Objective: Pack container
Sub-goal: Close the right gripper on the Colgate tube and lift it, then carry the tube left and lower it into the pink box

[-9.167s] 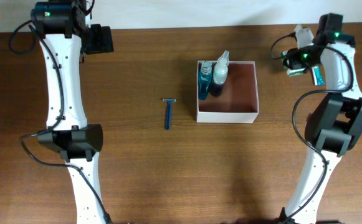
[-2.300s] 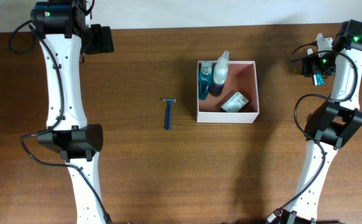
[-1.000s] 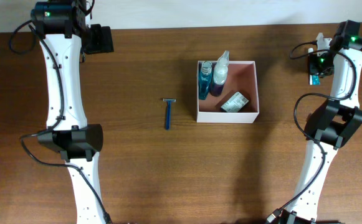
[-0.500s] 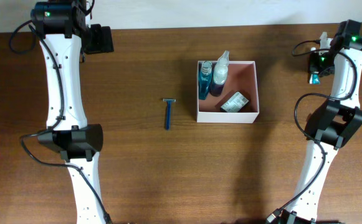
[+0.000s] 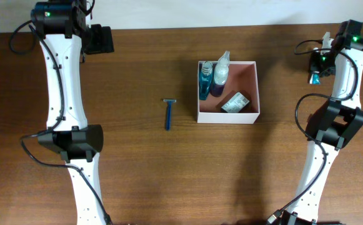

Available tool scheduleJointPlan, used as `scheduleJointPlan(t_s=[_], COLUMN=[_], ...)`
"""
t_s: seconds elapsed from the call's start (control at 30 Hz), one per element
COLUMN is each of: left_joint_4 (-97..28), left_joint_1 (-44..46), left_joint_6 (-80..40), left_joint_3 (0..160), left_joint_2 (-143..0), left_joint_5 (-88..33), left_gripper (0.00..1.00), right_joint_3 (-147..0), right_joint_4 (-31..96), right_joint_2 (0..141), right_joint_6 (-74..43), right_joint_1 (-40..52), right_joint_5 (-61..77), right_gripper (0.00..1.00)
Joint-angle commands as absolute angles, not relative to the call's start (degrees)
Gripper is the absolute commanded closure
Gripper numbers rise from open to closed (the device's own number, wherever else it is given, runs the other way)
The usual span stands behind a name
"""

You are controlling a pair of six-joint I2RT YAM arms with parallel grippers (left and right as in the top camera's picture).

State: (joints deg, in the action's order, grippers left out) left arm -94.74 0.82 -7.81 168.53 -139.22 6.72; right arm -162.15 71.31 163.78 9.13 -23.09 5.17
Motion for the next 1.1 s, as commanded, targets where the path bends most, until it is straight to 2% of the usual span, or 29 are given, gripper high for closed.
scheduleJointPlan(t_s=[0.0, 0.23, 0.5, 1.07], left_joint_4=[-94.78, -94.78, -94.78, -94.78], left_joint_1=[0.62, 0.62, 0.62, 0.62], left_joint_6=[-8.32, -8.32, -8.32, -8.32], left_joint_3=[168.51, 168.51, 168.51, 168.51], left_joint_2=[-139.72, -139.72, -139.72, -139.72], left_joint_5=[7.33, 7.33, 7.33, 7.33], left_gripper=[0.01, 0.01, 0.0, 0.01], right_joint_3=[-160.2, -161.56, -168.33, -169.53], right_joint_4=[72.71, 72.84, 80.9, 94.54], right_joint_2=[165.12, 162.34, 156.94, 143.28], right_joint_6=[8.45, 7.55, 4.99, 2.46], right_joint_1=[-22.81, -22.74, -21.17, -12.05], right_joint_5=[5.23, 7.99, 8.82, 8.8], right_gripper=[0.96, 0.96, 0.95, 0.91])
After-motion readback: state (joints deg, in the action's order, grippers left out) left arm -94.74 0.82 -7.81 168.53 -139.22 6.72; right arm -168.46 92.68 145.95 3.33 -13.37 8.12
